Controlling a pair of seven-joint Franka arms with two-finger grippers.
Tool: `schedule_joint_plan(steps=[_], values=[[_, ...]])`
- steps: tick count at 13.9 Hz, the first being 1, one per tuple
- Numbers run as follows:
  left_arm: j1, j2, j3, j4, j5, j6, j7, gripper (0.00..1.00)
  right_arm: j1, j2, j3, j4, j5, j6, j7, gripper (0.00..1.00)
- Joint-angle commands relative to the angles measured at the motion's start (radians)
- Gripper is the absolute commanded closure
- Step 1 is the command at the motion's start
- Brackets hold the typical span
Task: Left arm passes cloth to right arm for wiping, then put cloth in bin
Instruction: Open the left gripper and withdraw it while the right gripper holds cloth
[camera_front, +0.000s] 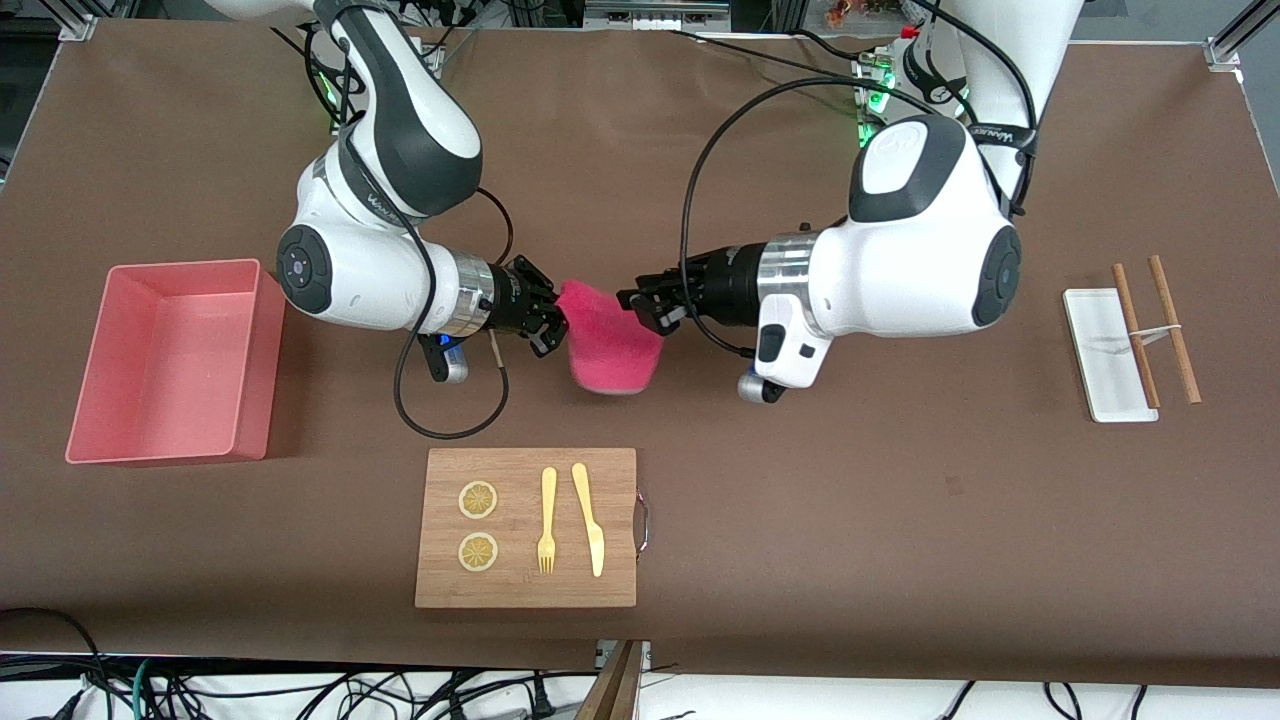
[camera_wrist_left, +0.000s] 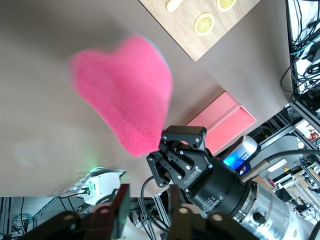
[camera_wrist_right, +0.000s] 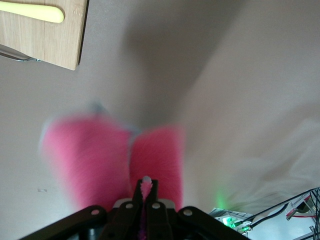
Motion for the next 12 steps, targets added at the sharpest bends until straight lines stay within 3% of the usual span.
schedule_joint_plan(steps=[1, 5, 8, 12], values=[[0.055, 0.007, -0.004, 0.028, 0.014, -0.088, 0.002, 0.0, 0.002, -0.01, -0.001, 0.0, -0.024, -0.029, -0.049, 1.0], [0.124, 0.001, -0.002, 0.026, 0.11, -0.249, 0.22, 0.0, 0.039, -0.004, 0.004, -0.008, -0.158, -0.119, -0.151, 1.0], [0.151, -0.007, -0.002, 0.017, 0.159, -0.285, 0.319, 0.0, 0.082, 0.011, 0.004, -0.017, -0.24, -0.123, -0.163, 1.0], [0.155, -0.124, -0.007, -0.173, 0.293, -0.262, 0.373, 0.0, 0.131, 0.06, 0.004, -0.04, -0.281, -0.123, -0.195, 1.0]])
